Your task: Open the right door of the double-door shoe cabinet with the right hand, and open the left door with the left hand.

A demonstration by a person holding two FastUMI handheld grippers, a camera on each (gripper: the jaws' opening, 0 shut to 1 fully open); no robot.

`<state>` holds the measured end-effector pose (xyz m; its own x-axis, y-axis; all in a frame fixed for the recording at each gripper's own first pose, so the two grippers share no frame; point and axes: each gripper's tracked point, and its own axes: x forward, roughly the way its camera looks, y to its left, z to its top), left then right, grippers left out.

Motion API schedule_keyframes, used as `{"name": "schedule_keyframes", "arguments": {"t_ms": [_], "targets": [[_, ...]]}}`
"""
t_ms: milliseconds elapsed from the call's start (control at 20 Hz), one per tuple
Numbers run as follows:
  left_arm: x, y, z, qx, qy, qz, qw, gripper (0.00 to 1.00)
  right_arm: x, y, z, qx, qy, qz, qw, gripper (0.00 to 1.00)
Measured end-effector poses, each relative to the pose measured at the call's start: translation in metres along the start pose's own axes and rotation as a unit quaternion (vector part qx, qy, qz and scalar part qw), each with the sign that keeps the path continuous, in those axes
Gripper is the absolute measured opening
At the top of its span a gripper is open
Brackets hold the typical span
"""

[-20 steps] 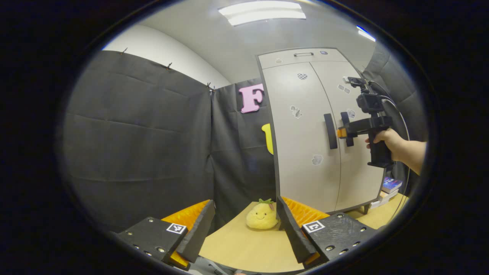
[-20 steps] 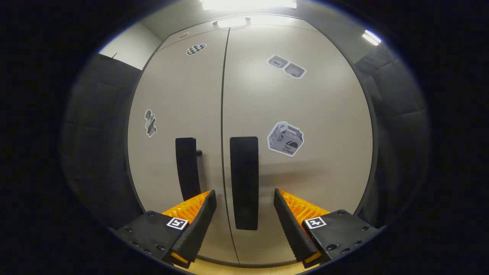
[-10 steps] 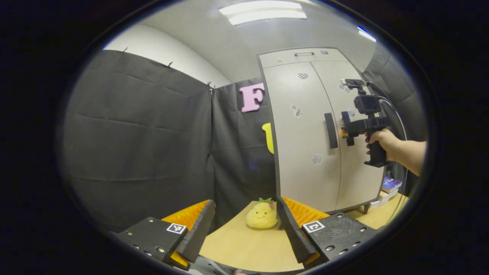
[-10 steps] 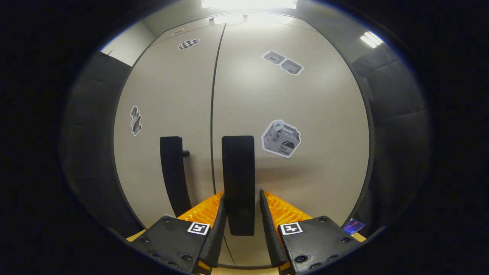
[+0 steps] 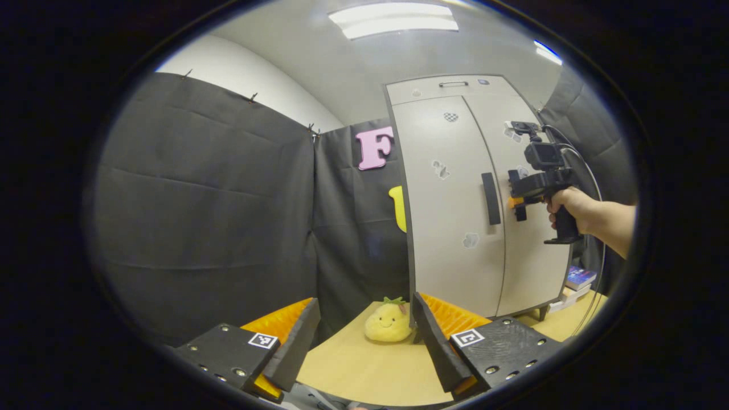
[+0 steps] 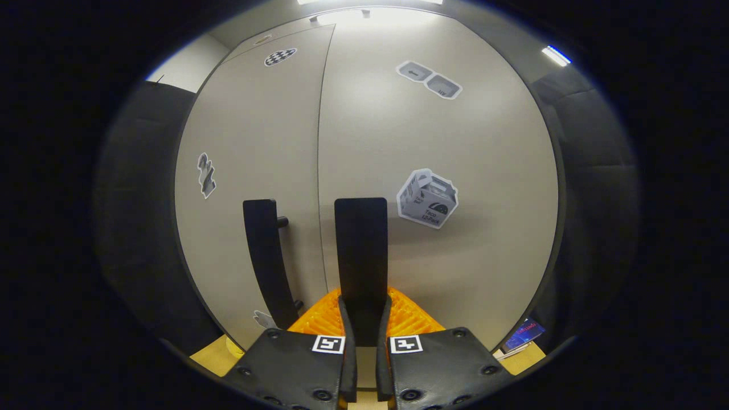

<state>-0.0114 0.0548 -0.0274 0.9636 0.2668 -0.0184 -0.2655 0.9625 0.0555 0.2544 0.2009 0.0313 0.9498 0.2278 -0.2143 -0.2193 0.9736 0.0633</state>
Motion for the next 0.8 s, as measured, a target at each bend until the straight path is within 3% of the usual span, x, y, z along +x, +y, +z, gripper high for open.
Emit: {"name": "schedule_keyframes", "arguments": {"t_ms": [450,800], "targets": [[-0.007,-0.014,0.013,-0.001,-0.014,-0.040,0.999,0.94,-0.037,-0.004,-0.001,0.003,0.004,0.030,1.000,0.14],[0.012,-0.053,0.020,-0.005,-0.023,-0.083,0.996,0.94,-0.067,-0.014,-0.004,0.007,0.005,0.051,0.999,0.15]]}}
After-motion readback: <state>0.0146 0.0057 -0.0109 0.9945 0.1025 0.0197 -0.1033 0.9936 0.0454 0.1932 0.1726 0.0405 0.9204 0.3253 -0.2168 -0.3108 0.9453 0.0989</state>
